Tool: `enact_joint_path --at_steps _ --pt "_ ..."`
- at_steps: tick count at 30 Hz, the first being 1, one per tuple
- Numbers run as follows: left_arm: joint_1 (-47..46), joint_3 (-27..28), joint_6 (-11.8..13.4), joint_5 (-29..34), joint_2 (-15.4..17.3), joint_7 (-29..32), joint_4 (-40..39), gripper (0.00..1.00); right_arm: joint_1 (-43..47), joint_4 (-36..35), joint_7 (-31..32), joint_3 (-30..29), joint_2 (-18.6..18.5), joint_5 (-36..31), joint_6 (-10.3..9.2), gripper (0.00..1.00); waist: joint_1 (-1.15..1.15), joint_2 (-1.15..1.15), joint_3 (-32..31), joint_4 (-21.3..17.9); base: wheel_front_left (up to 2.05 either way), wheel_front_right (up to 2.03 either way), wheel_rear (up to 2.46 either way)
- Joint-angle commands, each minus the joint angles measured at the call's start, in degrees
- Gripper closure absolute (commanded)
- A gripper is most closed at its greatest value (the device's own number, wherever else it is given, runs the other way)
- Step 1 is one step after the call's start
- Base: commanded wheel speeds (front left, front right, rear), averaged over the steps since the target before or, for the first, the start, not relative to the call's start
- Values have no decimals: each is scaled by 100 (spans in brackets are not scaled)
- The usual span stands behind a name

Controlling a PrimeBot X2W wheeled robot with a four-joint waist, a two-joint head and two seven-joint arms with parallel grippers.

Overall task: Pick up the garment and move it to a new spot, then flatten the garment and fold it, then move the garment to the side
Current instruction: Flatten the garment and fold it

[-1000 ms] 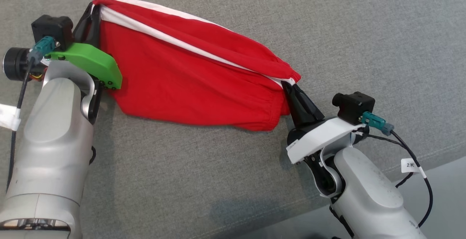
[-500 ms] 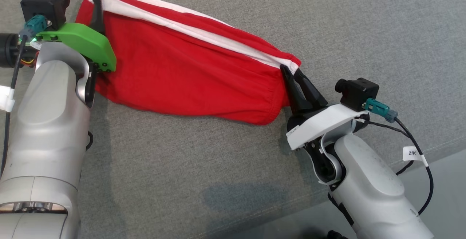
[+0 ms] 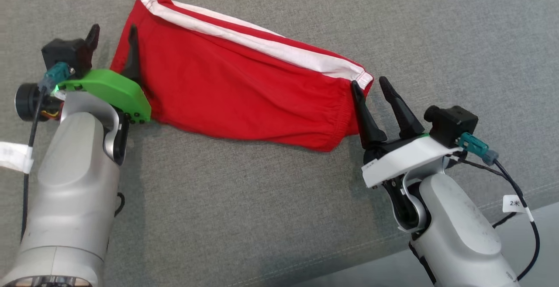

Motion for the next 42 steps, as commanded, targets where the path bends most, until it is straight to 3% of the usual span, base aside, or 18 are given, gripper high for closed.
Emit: enact_joint_path --at_steps 1,11,23,27,30,31,33,34,35,36,42 --pt "143 10 -36 -83 -7 -1 -3 0 152 -64 -16 -86 -16 -116 -8 0 0 54 -149 91 0 0 0" --pt "506 -115 -81 -430 42 132 562 0 1007 -623 -16 -786 -15 -1057 -8 0 0 54 -533 -93 0 0 0" --pt "318 -431 -79 -715 172 426 720 0 1414 -1086 -16 -1173 -12 -1094 -8 0 0 54 -624 -340 0 0 0" --pt "265 -410 187 -683 280 467 921 0 1421 -1120 -16 -1154 -13 -1059 -8 0 0 54 -611 -393 0 0 0" --pt "261 -424 129 -776 280 700 1141 0 1404 -1151 -16 -1123 -12 -1005 -8 0 0 54 -603 -408 0 0 0" --pt "256 -442 96 -806 259 768 1176 9 1397 -1151 -16 -1122 -13 -993 -8 0 0 54 -603 -406 0 0 0" --pt "252 -454 48 -844 215 866 1239 39 1388 -1155 -16 -1122 -13 -990 -8 0 0 54 -604 -398 0 0 0" --pt "249 -464 24 -845 213 866 1253 58 1382 -1162 -16 -1118 -13 -993 -8 0 0 54 -607 -394 0 0 0" --pt "243 -471 16 -859 218 851 1263 85 1372 -1170 -16 -1109 -13 -994 -8 0 0 54 -612 -393 0 0 0" --pt "238 -475 17 -872 222 822 1274 100 1365 -1173 -16 -1104 -13 -984 -8 0 0 54 -617 -392 0 0 0" --pt "287 -489 -30 -980 153 705 1292 100 1362 -1162 -16 -1107 -13 -987 -8 0 0 54 -706 -371 0 0 0"
